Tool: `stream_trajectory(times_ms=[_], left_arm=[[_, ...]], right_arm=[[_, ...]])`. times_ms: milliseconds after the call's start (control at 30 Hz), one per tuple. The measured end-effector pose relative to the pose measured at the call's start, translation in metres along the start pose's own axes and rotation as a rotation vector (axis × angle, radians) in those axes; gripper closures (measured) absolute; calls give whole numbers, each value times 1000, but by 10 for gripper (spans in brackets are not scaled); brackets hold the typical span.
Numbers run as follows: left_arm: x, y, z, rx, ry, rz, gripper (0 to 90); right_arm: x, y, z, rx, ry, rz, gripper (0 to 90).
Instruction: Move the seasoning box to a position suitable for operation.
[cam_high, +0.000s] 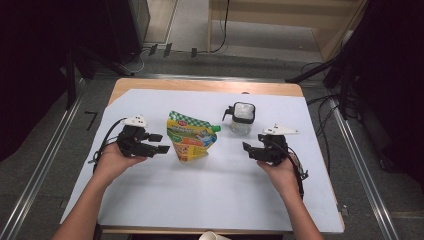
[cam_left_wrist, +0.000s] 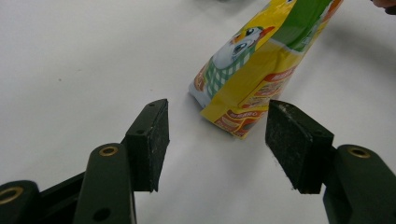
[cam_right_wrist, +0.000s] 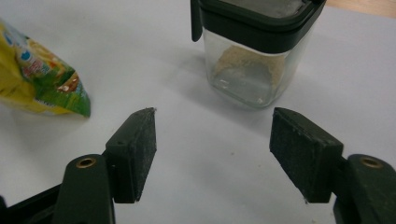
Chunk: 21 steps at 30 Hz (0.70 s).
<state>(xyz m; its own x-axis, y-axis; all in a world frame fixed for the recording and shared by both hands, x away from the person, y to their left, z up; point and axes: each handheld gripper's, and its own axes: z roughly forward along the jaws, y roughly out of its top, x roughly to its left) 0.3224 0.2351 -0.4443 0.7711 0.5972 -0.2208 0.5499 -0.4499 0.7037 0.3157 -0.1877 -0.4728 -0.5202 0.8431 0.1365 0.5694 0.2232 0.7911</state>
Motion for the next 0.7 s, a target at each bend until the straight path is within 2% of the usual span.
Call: stream_trajectory(times_ms=[167, 200, 267, 300, 367, 567, 600, 700], left_arm=[[-1, 0, -1, -8, -3, -3, 407], [-1, 0, -2, -10, -1, -1, 407], [-2, 0, -2, -7, 2, 2, 408], [-2, 0, -2, -7, 2, 2, 408], [-2, -1, -2, -6, -1, 1, 409], [-3, -1, 0, 9, 0, 8, 410], [-3, -1, 1, 10, -1, 9, 410], [-2, -1, 1, 13, -2, 8, 410]], right_arm=[[0, 7, 8, 5, -35, 25, 265], [1, 9, 13, 7, -63, 33, 235], [1, 11, 19, 0, -87, 43, 211], [1, 11, 19, 0, -87, 43, 211], [-1, 15, 27, -9, -110, 78, 190], [-4, 26, 37, 1, -137, 99, 161], [-3, 28, 42, 0, -154, 105, 139], [0, 31, 49, -12, -164, 128, 129]])
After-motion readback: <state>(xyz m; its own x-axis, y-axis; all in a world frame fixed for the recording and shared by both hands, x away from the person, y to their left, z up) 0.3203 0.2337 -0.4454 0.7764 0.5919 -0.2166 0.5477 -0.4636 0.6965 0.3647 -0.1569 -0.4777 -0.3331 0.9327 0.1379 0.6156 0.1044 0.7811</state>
